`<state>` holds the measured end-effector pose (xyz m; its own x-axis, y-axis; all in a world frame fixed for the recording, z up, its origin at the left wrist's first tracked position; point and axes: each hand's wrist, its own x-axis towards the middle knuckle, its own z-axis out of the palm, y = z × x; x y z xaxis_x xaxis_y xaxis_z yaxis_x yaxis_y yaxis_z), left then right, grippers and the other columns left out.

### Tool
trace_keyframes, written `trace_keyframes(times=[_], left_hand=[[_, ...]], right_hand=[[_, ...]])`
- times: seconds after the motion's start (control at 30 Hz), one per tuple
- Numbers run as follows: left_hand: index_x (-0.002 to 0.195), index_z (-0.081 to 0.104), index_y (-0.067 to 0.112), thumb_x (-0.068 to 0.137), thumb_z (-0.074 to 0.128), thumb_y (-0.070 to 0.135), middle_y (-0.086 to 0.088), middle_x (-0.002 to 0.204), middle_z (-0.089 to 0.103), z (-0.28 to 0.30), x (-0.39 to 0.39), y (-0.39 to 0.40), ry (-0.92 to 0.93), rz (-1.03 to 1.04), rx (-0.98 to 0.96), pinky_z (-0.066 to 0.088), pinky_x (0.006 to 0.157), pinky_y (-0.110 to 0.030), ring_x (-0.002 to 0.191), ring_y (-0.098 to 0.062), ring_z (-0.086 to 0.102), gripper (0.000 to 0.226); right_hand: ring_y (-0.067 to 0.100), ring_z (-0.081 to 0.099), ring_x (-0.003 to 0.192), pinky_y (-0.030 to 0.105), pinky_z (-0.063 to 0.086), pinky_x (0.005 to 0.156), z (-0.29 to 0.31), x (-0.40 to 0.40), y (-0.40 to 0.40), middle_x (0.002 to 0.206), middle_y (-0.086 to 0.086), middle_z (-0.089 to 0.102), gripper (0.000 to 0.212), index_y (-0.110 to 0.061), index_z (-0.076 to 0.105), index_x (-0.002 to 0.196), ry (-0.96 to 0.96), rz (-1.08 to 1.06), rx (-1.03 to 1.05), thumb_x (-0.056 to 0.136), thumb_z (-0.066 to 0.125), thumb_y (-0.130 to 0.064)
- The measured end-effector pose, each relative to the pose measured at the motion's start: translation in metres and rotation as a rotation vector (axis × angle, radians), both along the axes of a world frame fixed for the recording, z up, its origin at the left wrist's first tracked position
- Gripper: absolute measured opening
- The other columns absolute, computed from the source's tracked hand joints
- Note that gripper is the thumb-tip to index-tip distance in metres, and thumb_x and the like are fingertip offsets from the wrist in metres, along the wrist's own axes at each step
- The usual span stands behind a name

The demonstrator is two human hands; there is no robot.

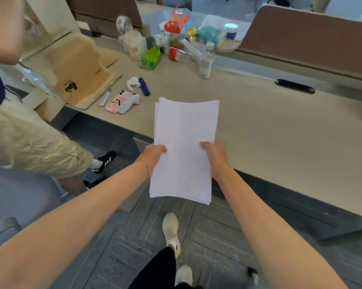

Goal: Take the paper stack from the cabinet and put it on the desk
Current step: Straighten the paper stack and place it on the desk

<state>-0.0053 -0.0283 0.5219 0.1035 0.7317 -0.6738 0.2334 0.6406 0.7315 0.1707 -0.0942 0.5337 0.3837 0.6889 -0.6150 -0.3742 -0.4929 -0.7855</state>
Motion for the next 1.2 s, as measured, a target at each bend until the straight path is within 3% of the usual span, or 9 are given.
trace_keyframes(times=[0.1, 0.2, 0.33, 0.4, 0.57, 0.7, 0.83, 1.03, 1.2], left_hand=[[0.121, 0.061, 0.002, 0.092, 0.056, 0.018, -0.014, 0.105, 0.066, 0.007, 0.036, 0.024, -0.035, -0.026, -0.014, 0.053, 0.089, -0.041, 0.094, -0.032, 0.063, 0.033], [0.122, 0.063, 0.002, 0.096, 0.058, 0.019, -0.013, 0.110, 0.068, 0.008, 0.068, 0.052, -0.066, -0.062, -0.017, 0.053, 0.091, -0.041, 0.099, -0.031, 0.065, 0.032], [0.127, 0.063, 0.008, 0.094, 0.061, 0.024, -0.012, 0.122, 0.069, 0.009, 0.104, 0.088, -0.106, -0.091, -0.015, 0.052, 0.099, -0.049, 0.113, -0.035, 0.066, 0.037], [0.122, 0.061, 0.013, 0.094, 0.059, 0.020, -0.010, 0.122, 0.068, 0.011, 0.121, 0.100, -0.123, -0.091, 0.033, 0.053, 0.098, -0.047, 0.112, -0.034, 0.065, 0.028], [0.112, 0.061, 0.015, 0.088, 0.051, -0.001, -0.002, 0.096, 0.065, 0.014, 0.167, 0.134, -0.092, -0.200, 0.192, 0.048, 0.066, -0.027, 0.084, -0.021, 0.060, 0.030], [0.101, 0.066, 0.005, 0.075, 0.055, -0.009, -0.010, 0.091, 0.069, 0.008, 0.201, 0.164, -0.040, -0.231, 0.184, 0.057, 0.077, -0.041, 0.082, -0.030, 0.063, 0.032], [0.105, 0.068, 0.003, 0.075, 0.055, -0.013, -0.012, 0.095, 0.069, 0.004, 0.238, 0.185, -0.015, -0.246, 0.225, 0.057, 0.080, -0.041, 0.085, -0.029, 0.063, 0.036], [0.091, 0.061, 0.005, 0.075, 0.049, -0.012, -0.009, 0.083, 0.060, 0.005, 0.296, 0.221, -0.008, -0.291, 0.269, 0.044, 0.064, -0.029, 0.076, -0.026, 0.052, 0.026], [0.070, 0.050, 0.005, 0.072, 0.054, -0.014, -0.009, 0.067, 0.043, -0.001, 0.334, 0.254, 0.078, -0.119, 0.424, 0.031, 0.046, -0.023, 0.065, -0.020, 0.038, 0.020]], right_hand=[[0.036, 0.070, 0.101, 0.051, 0.056, 0.098, 0.004, 0.030, 0.019, 0.100, 0.009, 0.073, 0.012, -0.020, 0.069, 0.091, -0.037, -0.061, -0.003, 0.095, 0.061, -0.012], [0.038, 0.070, 0.107, 0.053, 0.056, 0.099, 0.007, 0.060, 0.041, 0.113, 0.015, 0.074, 0.012, -0.019, 0.068, 0.091, -0.089, -0.120, -0.012, 0.095, 0.061, -0.011], [0.027, 0.064, 0.082, 0.037, 0.054, 0.076, 0.015, 0.091, 0.065, 0.099, 0.010, 0.069, 0.024, -0.019, 0.063, 0.092, -0.162, -0.177, 0.000, 0.092, 0.051, 0.002], [0.025, 0.059, 0.080, 0.036, 0.050, 0.076, 0.021, 0.104, 0.075, 0.094, 0.006, 0.065, 0.035, -0.024, 0.060, 0.088, -0.185, -0.181, 0.010, 0.087, 0.045, 0.007], [0.022, 0.057, 0.073, 0.030, 0.047, 0.065, 0.027, 0.140, 0.100, 0.089, 0.005, 0.064, 0.037, -0.018, 0.061, 0.093, -0.205, -0.267, 0.002, 0.081, 0.043, 0.012], [0.018, 0.060, 0.073, 0.029, 0.049, 0.061, 0.025, 0.175, 0.121, 0.091, 0.004, 0.066, 0.034, -0.020, 0.059, 0.090, -0.227, -0.329, -0.012, 0.084, 0.048, 0.012], [0.024, 0.067, 0.081, 0.031, 0.053, 0.062, 0.017, 0.214, 0.142, 0.098, 0.008, 0.070, 0.035, -0.014, 0.065, 0.104, -0.258, -0.334, -0.014, 0.083, 0.051, 0.011], [0.030, 0.061, 0.082, 0.033, 0.048, 0.067, 0.009, 0.276, 0.178, 0.089, 0.012, 0.066, 0.023, -0.006, 0.065, 0.088, -0.218, -0.399, 0.002, 0.079, 0.056, 0.013], [0.025, 0.058, 0.074, 0.028, 0.045, 0.062, 0.006, 0.309, 0.208, 0.074, 0.006, 0.063, 0.029, -0.010, 0.063, 0.076, -0.194, -0.457, 0.111, 0.074, 0.059, 0.019]])
